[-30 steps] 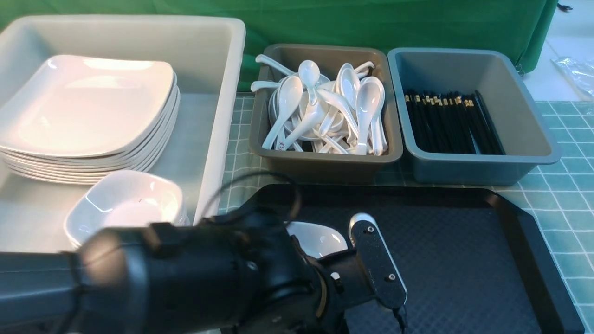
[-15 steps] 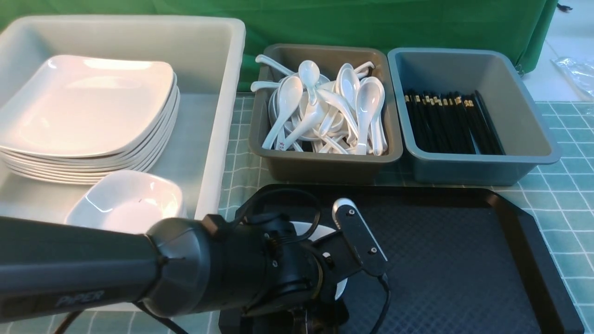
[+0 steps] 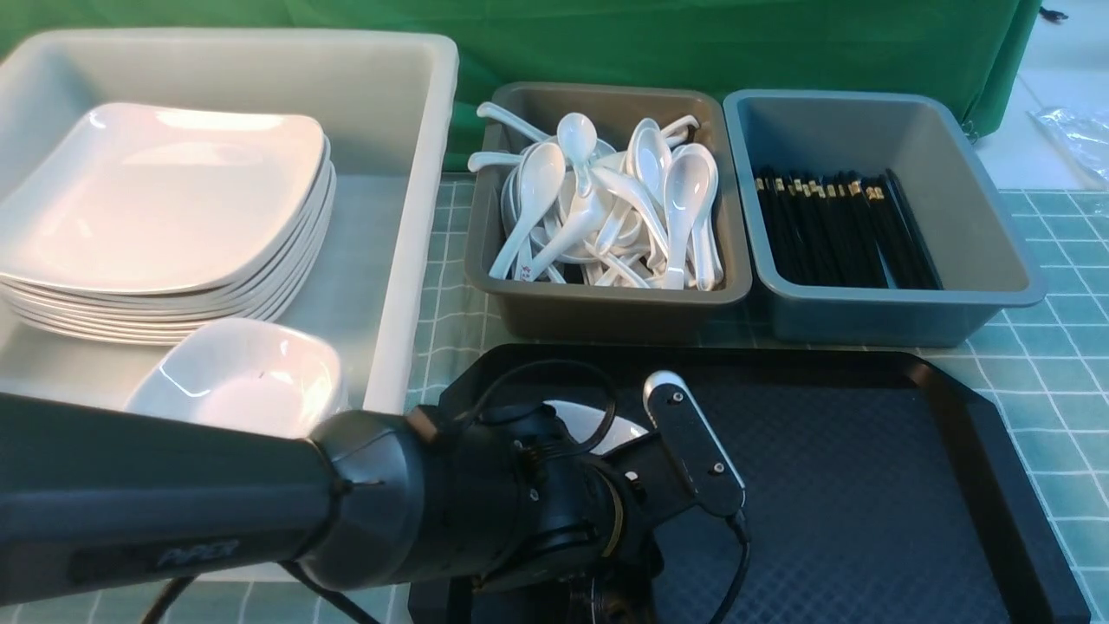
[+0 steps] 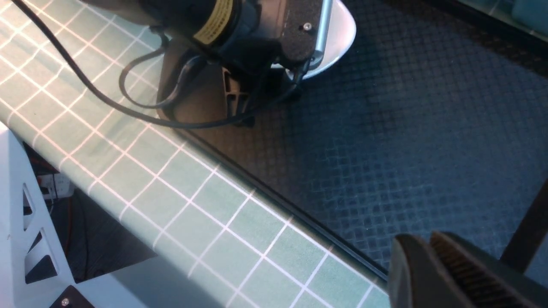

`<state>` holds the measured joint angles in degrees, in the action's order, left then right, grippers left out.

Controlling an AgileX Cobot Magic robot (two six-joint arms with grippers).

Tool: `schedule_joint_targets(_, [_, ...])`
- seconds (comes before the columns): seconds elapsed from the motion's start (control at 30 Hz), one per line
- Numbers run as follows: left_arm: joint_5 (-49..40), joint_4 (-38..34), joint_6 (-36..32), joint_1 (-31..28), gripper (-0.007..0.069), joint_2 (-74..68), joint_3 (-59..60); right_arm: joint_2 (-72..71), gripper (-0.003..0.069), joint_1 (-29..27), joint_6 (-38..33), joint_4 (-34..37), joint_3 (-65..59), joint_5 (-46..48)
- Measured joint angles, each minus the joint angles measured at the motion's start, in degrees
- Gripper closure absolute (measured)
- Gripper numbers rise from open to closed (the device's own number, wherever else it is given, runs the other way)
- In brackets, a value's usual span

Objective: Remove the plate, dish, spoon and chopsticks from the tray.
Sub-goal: Use the left arm to grab a small plate from the dinner plate, then use the left arm to put the small plate into the large storage box on the left

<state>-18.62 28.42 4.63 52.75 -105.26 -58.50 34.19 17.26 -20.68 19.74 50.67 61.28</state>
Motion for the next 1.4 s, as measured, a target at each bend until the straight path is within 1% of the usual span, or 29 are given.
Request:
schedule_joint_targets(0.1, [-1.62, -1.03, -0.72, 1.41, 0.0504, 2.19, 0.06, 0.00, 0.0573, 0.00, 0.05, 0.00, 0.00, 0.00])
schedule_joint_targets(0.17, [-2.79, -2.70, -1.33, 4.01, 0.0573, 6.44, 0.39, 0.00, 0.0571, 0.00, 0.05, 0.00, 0.00, -0.06])
schedule_joint_targets(0.2, [-3.20, -3.24, -1.56, 4.92, 0.0585, 8.07, 0.53, 0.00, 0.0571, 0.00, 0.05, 0.00, 0.00, -0.19])
schedule_joint_targets(0.23, [-3.42, -3.30, -1.66, 5.13, 0.0589, 8.48, 0.59, 0.00, 0.0571, 0.00, 0.05, 0.00, 0.00, -0.17])
schedule_joint_targets(0.3, [-4.43, -4.14, -2.59, 7.62, 0.0600, 14.58, 0.66, 0.00, 0.0569, 0.00, 0.30, 0.00, 0.00, -1.58])
schedule_joint_targets(0.4, [-4.67, -4.09, -3.06, 9.41, 0.0603, 22.81, 0.67, 0.00, 0.0569, 0.00, 1.73, 0.00, 0.00, -4.52])
schedule_joint_targets(0.43, [-4.73, -4.09, -3.06, 9.41, 0.0603, 22.83, 0.67, 0.00, 0.0569, 0.00, 1.73, 0.00, 0.00, -4.81])
schedule_joint_targets(0.5, [-7.01, -3.27, -3.13, 9.60, 0.0603, 30.03, 0.67, 0.00, 0.0569, 0.00, 2.38, 0.00, 0.00, -8.48])
schedule_joint_targets(0.57, [-9.45, -2.08, -2.82, 9.42, 0.0603, 32.99, 0.67, 0.11, 0.0569, 0.00, 2.58, 0.00, 0.00, -9.56])
schedule_joint_targets(0.63, [-17.95, 0.63, -1.56, 8.10, 0.0603, 37.65, 0.67, 1.22, 0.0587, 0.00, 2.83, 0.13, 0.88, -10.90])
schedule_joint_targets(0.73, [-31.50, 3.39, -1.21, 3.53, 0.0603, 41.08, 0.72, 4.12, 0.0637, 0.00, 2.83, 0.60, 3.14, -11.58])
schedule_joint_targets(0.83, [-35.69, 3.74, -1.71, -0.03, 0.0603, 41.44, 0.78, 5.91, 0.0641, 0.00, 2.42, 1.48, 4.10, -11.86])
schedule_joint_targets(0.97, [-36.82, 3.74, -5.21, -7.17, 0.0603, 39.77, 0.83, 8.68, 0.0639, 0.00, -1.47, 5.82, 4.49, -11.63])
schedule_joint_targets(1.13, [-33.07, 3.74, -12.26, -14.34, 0.0603, 37.16, 2.92, 9.16, 0.0639, 0.00, -4.27, 7.69, 4.49, -10.81])
schedule_joint_targets(1.2, [-30.87, 3.74, -14.60, -16.36, 0.0603, 36.51, 4.87, 9.06, 0.0639, 0.00, -4.64, 7.75, 4.49, -10.61])
schedule_joint_targets(1.4, [-26.39, 5.23, -16.24, -19.39, 0.0603, 35.89, 8.72, 9.06, 0.0635, 0.00, -6.03, 7.80, 4.49, -10.34])
